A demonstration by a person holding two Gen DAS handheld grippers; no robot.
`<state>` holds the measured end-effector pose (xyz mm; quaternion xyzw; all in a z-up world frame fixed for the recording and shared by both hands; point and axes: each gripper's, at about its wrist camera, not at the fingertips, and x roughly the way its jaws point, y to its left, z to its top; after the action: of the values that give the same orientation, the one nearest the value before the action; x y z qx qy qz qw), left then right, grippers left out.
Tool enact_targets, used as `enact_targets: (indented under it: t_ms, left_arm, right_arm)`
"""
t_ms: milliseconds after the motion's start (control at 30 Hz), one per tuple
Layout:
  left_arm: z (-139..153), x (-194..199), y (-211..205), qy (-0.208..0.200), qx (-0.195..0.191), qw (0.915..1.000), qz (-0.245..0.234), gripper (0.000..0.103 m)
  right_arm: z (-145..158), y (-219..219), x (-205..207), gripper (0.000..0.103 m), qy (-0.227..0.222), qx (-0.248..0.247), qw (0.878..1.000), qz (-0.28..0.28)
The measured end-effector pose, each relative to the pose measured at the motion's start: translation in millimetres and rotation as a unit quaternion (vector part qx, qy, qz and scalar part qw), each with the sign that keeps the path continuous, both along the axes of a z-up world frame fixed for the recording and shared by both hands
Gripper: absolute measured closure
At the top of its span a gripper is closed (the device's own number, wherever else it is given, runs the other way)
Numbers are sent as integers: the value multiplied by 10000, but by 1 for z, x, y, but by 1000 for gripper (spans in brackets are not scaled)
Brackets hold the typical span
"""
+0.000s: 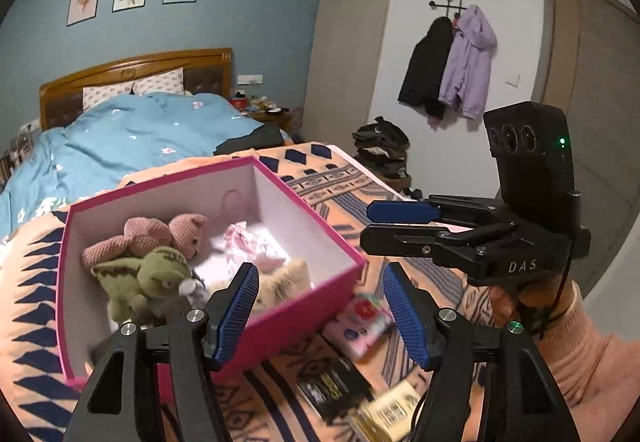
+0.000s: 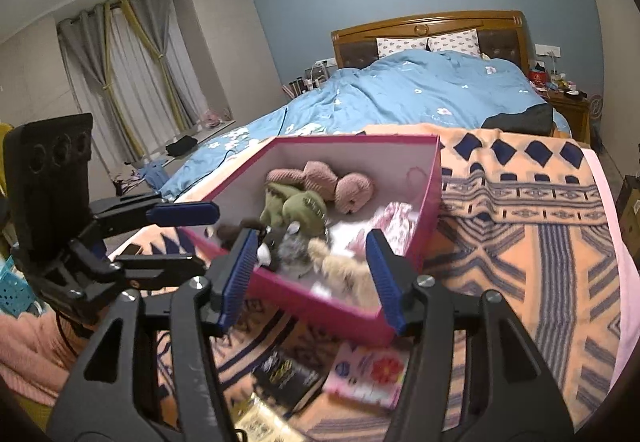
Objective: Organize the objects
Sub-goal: 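Move both grippers down to the gold-and-white tissue pack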
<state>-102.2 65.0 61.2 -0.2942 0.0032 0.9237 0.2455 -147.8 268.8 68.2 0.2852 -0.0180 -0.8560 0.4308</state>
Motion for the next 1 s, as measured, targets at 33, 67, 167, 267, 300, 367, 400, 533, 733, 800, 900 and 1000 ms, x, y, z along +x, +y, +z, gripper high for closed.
enact_targets:
  t_ms: [33, 67, 167, 267, 300, 367, 400, 533, 733, 800, 900, 1000]
  left_arm:
    - [-4, 6, 3, -46, -44, 10000, -65, 37]
    - [-7, 10, 5, -51, -82, 9999, -64, 37]
    - [-21, 21, 9, -233, -51, 9996, -175, 37]
    - [-41, 27, 13, -498, -113, 9984, -223, 37]
    - [-48, 29, 14, -578, -127, 9980, -218, 37]
    - [-63, 32, 15, -826, -117, 9962, -238, 37]
    - [-71, 34, 18, -947, -141, 9951, -262, 37]
    - [-93, 43, 25, -1255, -263, 9912, -345, 37]
    - [-112, 52, 26, -1619, -189, 9859, -389, 37]
    - [-117, 54, 26, -1714, -145, 9843, -396, 38]
    - [-124, 54, 28, -1838, -114, 9821, -399, 39]
    - [-128, 56, 29, -1917, -92, 9806, -394, 41]
  right_arm:
    - [-5, 4, 5, 44, -57, -4, 10000, 7]
    - [-9, 7, 9, 44, -112, -8, 9999, 4]
    - [-26, 18, 19, 44, -266, 80, 9995, -144]
    - [-46, 31, 23, 44, -578, 92, 9979, -293]
    - [-53, 34, 24, 44, -678, 99, 9971, -346]
    - [-66, 41, 28, 44, -895, 119, 9951, -404]
    - [-70, 42, 29, 44, -976, 121, 9942, -435]
    - [-88, 43, 42, 44, -1241, 220, 9913, -390]
    - [-107, 36, 60, 44, -1436, 371, 9887, -226]
    - [-113, 36, 65, 44, -1549, 335, 9872, -187]
    - [-119, 35, 70, 44, -1631, 349, 9858, -176]
    - [-123, 36, 74, 44, -1707, 308, 9847, -191]
